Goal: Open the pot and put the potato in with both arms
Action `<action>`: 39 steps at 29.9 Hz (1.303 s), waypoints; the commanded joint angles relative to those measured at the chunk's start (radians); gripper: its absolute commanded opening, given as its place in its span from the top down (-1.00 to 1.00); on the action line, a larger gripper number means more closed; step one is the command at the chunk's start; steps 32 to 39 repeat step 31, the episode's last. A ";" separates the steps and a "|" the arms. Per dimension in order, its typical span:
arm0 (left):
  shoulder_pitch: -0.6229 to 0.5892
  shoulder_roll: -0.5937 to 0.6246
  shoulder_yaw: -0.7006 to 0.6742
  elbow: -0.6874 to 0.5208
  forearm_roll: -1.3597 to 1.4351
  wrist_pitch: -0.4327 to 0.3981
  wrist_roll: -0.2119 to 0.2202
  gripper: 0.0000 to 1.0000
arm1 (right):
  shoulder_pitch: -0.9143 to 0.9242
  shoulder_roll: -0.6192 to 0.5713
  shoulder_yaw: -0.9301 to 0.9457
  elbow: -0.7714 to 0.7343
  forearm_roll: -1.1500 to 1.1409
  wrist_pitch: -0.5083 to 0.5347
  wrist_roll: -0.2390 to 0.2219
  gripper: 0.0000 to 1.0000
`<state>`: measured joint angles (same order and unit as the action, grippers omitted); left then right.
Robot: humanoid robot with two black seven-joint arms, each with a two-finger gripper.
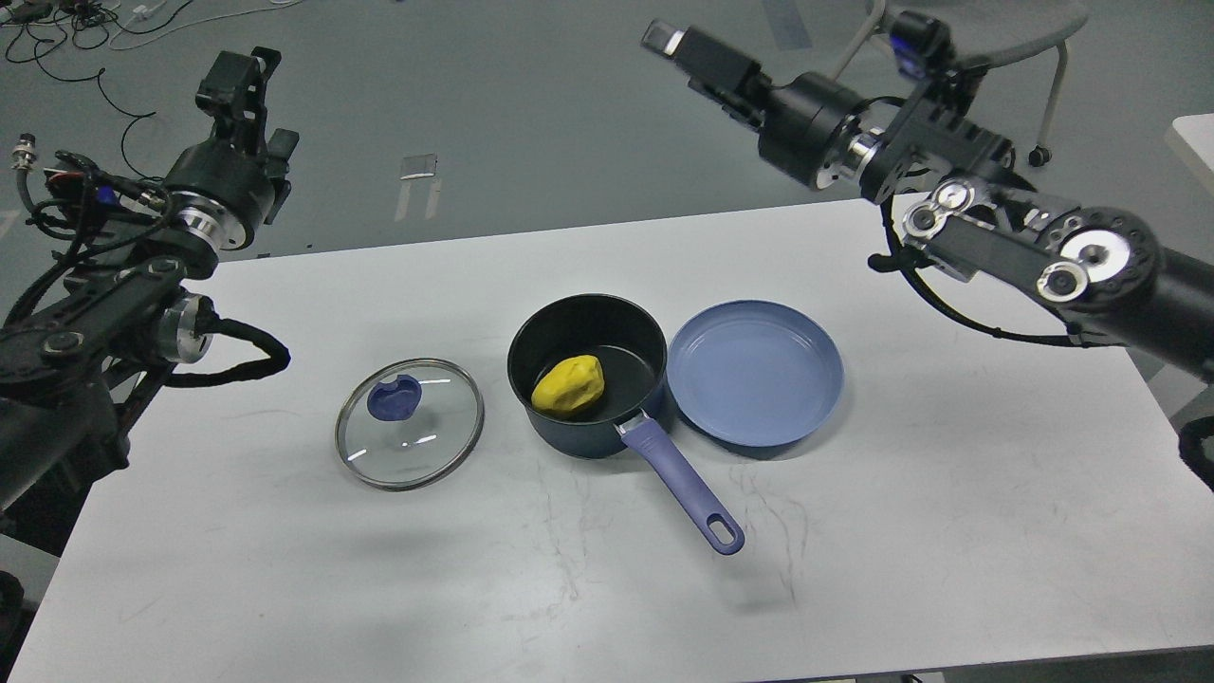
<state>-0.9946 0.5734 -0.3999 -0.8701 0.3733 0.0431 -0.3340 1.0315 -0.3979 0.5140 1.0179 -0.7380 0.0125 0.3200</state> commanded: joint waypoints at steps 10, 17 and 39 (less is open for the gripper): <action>0.119 -0.095 -0.146 -0.139 -0.152 -0.109 0.069 -0.96 | -0.257 -0.098 0.262 -0.013 0.387 0.314 -0.108 -1.00; 0.182 -0.115 -0.149 -0.164 -0.166 -0.197 0.091 -0.96 | -0.300 -0.053 0.268 -0.029 0.387 0.311 -0.113 -1.00; 0.281 -0.147 -0.188 -0.165 -0.166 -0.197 0.158 -0.96 | -0.298 0.057 0.224 -0.048 0.378 0.268 -0.113 -1.00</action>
